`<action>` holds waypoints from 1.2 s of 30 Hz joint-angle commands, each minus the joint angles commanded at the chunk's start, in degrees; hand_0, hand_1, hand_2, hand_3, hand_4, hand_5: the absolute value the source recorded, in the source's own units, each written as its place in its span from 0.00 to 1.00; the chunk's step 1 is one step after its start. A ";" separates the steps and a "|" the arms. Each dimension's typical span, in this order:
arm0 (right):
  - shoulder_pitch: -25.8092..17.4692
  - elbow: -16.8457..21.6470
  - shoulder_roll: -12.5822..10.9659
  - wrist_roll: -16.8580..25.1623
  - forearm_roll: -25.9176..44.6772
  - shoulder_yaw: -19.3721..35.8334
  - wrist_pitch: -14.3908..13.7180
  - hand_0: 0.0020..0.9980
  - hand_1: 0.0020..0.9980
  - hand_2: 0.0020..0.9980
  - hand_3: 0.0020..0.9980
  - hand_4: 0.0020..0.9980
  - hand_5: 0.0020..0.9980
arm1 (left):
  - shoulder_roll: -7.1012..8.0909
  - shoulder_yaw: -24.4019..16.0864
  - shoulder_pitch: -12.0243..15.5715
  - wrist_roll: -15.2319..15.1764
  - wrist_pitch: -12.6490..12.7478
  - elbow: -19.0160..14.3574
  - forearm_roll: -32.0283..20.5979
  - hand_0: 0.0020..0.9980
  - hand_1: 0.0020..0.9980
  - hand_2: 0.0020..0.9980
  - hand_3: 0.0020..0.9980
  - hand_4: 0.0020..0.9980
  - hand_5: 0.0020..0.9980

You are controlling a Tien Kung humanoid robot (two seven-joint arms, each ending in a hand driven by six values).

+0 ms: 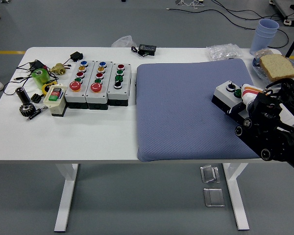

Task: Pick up the button,place it on the desk,press the button,press the button

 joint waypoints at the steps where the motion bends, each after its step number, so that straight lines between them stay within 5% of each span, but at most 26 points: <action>1: 0.30 -0.64 0.23 -0.07 -0.09 -0.67 -0.34 0.66 0.55 0.68 0.76 1.00 0.30 | 0.00 -0.02 0.05 0.01 0.01 0.00 0.00 0.53 0.42 0.42 0.43 0.25 0.50; 2: 0.41 -0.85 0.31 -0.11 -0.19 -0.95 -0.59 0.52 0.44 0.58 0.67 0.96 0.27 | 0.00 -0.02 0.06 0.01 0.01 0.00 0.01 0.53 0.42 0.42 0.43 0.25 0.50; 7: 1.29 -2.20 0.71 -1.00 -0.38 -3.78 -1.11 0.52 0.44 0.58 0.67 0.96 0.27 | 0.00 -0.02 0.16 0.04 0.01 0.00 0.06 0.53 0.42 0.42 0.43 0.25 0.50; 8: 1.36 -2.33 0.61 -1.08 0.72 -4.33 -0.65 0.37 0.26 0.47 0.57 0.88 0.19 | 0.00 -0.07 0.14 0.06 0.00 0.00 0.20 0.53 0.42 0.42 0.43 0.25 0.50; 13: 1.03 0.04 -1.11 -0.84 0.57 -5.16 -2.63 0.37 0.26 0.47 0.57 0.88 0.19 | 0.00 0.10 0.13 -0.06 0.03 0.00 -0.33 0.53 0.42 0.42 0.43 0.25 0.50; 14: 1.03 0.48 -1.42 -0.74 0.42 -5.33 -2.93 0.21 0.16 0.40 0.50 0.77 0.14 | 0.00 0.10 0.11 -0.08 0.04 0.00 -0.37 0.53 0.42 0.42 0.43 0.25 0.50; 23: 1.54 13.90 -9.23 2.99 -0.46 -9.55 -5.79 0.12 0.11 0.37 0.49 0.73 0.15 | 0.00 0.35 -0.10 -0.24 0.08 0.00 -1.19 0.53 0.42 0.42 0.43 0.25 0.50; 29: 3.32 26.10 -15.20 11.76 -2.14 -16.00 -7.80 0.08 0.09 0.35 0.49 0.66 0.16 | 0.00 0.33 -0.17 -0.24 0.10 0.00 -1.40 0.53 0.42 0.42 0.43 0.25 0.51; 36: 7.61 32.62 -17.18 21.96 -3.69 -24.80 -10.39 0.08 0.09 0.34 0.49 0.65 0.16 | 0.00 0.21 -0.12 -0.19 0.16 0.00 -1.40 0.53 0.42 0.42 0.43 0.25 0.51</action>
